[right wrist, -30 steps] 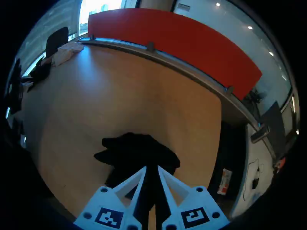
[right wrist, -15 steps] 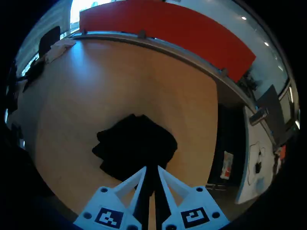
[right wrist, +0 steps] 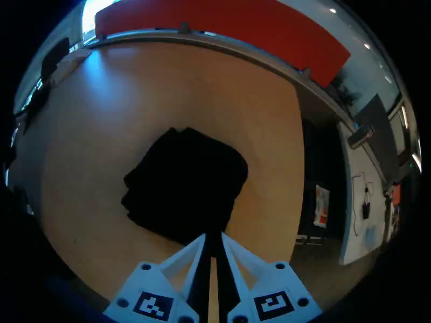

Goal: Fold towel

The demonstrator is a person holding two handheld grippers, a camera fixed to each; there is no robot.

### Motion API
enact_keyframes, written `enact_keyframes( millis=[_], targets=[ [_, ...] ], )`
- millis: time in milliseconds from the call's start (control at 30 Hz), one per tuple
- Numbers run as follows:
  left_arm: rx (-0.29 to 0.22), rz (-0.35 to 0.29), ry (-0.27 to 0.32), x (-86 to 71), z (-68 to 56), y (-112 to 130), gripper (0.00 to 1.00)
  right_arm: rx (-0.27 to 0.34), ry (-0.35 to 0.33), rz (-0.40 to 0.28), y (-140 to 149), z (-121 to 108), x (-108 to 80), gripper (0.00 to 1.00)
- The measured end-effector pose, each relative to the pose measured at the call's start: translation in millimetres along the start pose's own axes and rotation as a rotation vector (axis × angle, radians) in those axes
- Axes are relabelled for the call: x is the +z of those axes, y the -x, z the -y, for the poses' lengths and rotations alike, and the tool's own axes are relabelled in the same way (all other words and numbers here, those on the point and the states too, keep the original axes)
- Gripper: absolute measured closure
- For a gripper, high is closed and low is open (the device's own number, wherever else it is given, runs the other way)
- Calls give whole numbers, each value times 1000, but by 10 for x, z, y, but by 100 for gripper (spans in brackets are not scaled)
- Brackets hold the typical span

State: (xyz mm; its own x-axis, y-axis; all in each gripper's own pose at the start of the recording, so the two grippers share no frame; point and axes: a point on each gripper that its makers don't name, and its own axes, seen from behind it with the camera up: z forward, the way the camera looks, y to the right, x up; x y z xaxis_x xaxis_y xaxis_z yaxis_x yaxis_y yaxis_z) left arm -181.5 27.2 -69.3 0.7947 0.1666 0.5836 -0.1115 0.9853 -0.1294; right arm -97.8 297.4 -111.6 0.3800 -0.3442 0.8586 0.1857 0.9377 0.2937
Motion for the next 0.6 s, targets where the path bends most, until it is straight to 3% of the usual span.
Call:
enact_keyframes(
  millis=[600],
  targets=[
    [7, 3, -12, -41, 38, 32, 2, 50, 48, 91, 258, 50, 217, 94]
  ],
)
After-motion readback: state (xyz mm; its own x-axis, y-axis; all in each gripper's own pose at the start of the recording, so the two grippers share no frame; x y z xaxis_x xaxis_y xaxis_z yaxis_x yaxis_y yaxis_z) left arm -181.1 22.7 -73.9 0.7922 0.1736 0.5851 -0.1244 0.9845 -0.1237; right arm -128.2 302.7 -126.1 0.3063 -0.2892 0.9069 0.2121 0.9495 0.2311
